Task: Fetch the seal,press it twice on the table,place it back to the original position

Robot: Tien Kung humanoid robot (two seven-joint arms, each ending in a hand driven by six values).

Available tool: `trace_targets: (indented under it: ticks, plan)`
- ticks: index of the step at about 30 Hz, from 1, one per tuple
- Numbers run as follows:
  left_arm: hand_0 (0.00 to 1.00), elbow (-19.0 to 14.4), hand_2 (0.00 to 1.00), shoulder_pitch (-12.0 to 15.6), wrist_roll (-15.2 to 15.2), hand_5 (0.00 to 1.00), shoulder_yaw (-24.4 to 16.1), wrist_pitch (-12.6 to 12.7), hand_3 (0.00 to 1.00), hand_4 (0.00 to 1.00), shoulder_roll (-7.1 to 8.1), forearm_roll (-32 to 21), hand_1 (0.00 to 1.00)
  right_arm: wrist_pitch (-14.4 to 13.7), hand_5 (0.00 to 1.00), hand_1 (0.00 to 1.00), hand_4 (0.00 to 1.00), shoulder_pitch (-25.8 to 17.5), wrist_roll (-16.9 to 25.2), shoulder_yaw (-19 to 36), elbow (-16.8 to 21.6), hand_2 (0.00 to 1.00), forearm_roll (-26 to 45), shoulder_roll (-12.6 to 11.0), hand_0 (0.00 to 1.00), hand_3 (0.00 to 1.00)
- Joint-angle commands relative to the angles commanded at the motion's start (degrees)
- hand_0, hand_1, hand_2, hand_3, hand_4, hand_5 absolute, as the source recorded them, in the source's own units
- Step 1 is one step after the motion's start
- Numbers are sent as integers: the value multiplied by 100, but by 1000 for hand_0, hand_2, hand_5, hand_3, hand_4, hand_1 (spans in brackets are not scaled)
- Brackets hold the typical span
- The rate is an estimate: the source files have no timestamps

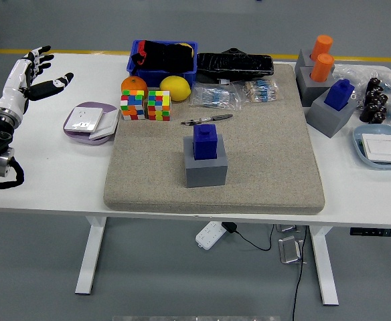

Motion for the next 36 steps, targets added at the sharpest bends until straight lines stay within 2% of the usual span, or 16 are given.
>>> trace_targets:
  ticks: [36]
  plan:
    - [942, -12, 893, -62, 2, 153, 9, -3, 926, 775, -1, -1, 904, 13, 536, 702, 763, 13, -4, 26, 2, 686, -4, 2, 792, 642]
